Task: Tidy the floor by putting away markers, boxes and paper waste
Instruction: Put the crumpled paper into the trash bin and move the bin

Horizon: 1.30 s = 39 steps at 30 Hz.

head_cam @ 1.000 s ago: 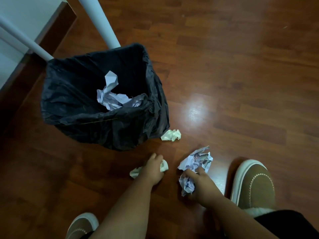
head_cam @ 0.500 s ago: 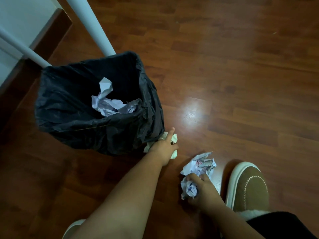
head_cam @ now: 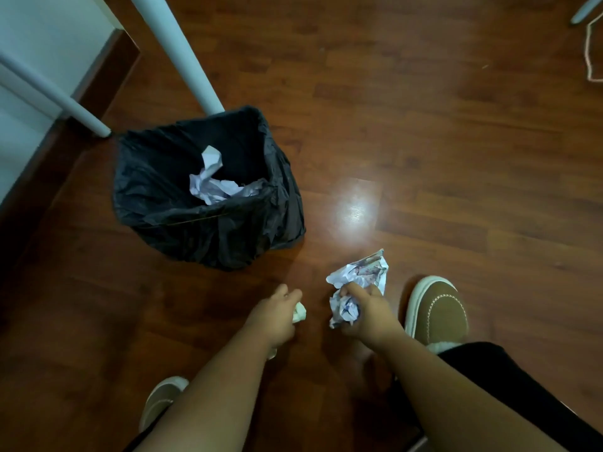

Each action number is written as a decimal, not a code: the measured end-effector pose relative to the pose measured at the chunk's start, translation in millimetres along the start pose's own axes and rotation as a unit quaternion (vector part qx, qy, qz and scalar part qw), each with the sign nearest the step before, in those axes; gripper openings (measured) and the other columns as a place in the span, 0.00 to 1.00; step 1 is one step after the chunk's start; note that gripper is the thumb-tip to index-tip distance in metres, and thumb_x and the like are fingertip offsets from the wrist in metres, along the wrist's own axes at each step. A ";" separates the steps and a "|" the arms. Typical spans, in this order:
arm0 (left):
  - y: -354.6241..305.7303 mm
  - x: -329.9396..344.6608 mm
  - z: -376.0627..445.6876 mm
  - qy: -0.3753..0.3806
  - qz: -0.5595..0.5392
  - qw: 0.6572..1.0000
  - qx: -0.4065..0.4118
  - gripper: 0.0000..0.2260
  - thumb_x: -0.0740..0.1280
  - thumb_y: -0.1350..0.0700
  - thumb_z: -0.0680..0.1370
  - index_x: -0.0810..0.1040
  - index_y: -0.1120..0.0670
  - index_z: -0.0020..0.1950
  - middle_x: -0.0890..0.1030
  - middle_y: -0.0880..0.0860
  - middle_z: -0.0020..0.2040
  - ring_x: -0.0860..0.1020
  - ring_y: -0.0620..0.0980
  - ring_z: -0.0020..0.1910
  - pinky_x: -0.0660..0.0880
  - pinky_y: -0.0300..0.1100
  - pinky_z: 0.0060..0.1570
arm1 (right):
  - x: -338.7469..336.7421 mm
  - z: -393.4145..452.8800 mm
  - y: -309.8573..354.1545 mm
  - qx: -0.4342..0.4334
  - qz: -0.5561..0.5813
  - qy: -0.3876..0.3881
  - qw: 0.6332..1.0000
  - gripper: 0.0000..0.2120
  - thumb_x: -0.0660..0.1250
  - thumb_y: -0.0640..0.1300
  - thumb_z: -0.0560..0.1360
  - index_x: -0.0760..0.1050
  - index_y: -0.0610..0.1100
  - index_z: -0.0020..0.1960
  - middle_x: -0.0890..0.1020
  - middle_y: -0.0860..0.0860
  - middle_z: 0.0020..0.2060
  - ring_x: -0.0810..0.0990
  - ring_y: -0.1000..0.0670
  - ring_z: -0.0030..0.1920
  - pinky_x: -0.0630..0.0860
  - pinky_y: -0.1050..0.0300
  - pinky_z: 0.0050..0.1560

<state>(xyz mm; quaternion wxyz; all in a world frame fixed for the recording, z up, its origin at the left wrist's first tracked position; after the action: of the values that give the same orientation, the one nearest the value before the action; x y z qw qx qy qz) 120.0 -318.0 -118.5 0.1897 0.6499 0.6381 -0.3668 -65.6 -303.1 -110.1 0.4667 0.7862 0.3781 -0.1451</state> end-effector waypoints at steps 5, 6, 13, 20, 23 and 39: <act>-4.6 -61.5 -57.4 -0.110 -0.079 0.990 0.035 0.17 0.67 0.60 0.68 0.61 0.45 0.46 0.63 0.45 0.48 0.74 0.56 0.40 0.76 0.53 0.40 | -33.3 -26.5 59.8 -0.036 0.031 -0.071 0.996 0.28 0.78 0.45 0.62 0.73 0.50 0.60 0.71 0.48 0.51 0.76 0.46 0.47 0.68 0.63 0.44; -6.8 -81.4 -71.2 -0.151 -0.112 0.981 0.045 0.16 0.67 0.60 0.68 0.62 0.45 0.45 0.64 0.45 0.47 0.74 0.55 0.40 0.76 0.54 0.39 | -42.4 -32.1 74.9 -0.048 0.042 -0.092 0.994 0.27 0.78 0.45 0.62 0.74 0.49 0.59 0.71 0.49 0.50 0.75 0.49 0.45 0.67 0.65 0.42; 38.1 -304.3 -200.1 -0.566 -0.283 0.767 0.103 0.13 0.66 0.65 0.65 0.68 0.50 0.40 0.71 0.52 0.39 0.70 0.49 0.36 0.69 0.36 0.38 | -111.8 -72.2 205.1 -0.256 0.039 -0.069 0.963 0.28 0.77 0.42 0.61 0.69 0.62 0.53 0.72 0.54 0.46 0.74 0.58 0.43 0.68 0.74 0.40; 117.4 -338.9 -146.0 -0.528 -0.607 0.591 -0.059 0.11 0.69 0.60 0.71 0.70 0.51 0.48 0.76 0.54 0.46 0.76 0.50 0.36 0.75 0.37 0.34 | -140.5 -46.1 333.3 -0.226 0.489 0.129 0.833 0.22 0.72 0.31 0.64 0.69 0.46 0.53 0.76 0.44 0.44 0.78 0.46 0.42 0.77 0.52 0.40; 115.4 -318.1 -106.9 -0.432 -0.516 0.732 -0.108 0.13 0.71 0.47 0.74 0.73 0.46 0.57 0.68 0.55 0.61 0.76 0.50 0.47 0.74 0.41 0.50 | -121.9 6.3 340.0 -0.123 0.600 0.103 0.784 0.23 0.72 0.32 0.68 0.68 0.41 0.60 0.79 0.40 0.46 0.81 0.42 0.43 0.80 0.49 0.41; 176.0 -240.0 -89.1 -0.183 -0.453 0.839 -0.237 0.22 0.67 0.56 0.76 0.68 0.52 0.69 0.77 0.57 0.60 0.80 0.58 0.51 0.82 0.50 0.45 | -73.1 56.3 311.8 -0.183 -0.382 0.074 0.903 0.22 0.44 0.50 0.84 0.57 0.50 0.77 0.53 0.43 0.78 0.50 0.40 0.78 0.44 0.35 0.74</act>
<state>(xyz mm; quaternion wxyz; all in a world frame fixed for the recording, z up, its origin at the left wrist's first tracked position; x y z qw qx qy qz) 331.3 -440.0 73.8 0.2640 0.1441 0.8826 -0.3614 119.9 -471.0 97.5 0.4815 0.4905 0.7031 -0.1823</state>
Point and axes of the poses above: each hand's wrist, its own z-axis towards the middle knuckle, its own x-axis out of the palm, y = z × x, the point moved 8 cm from there along z, towards the middle knuckle
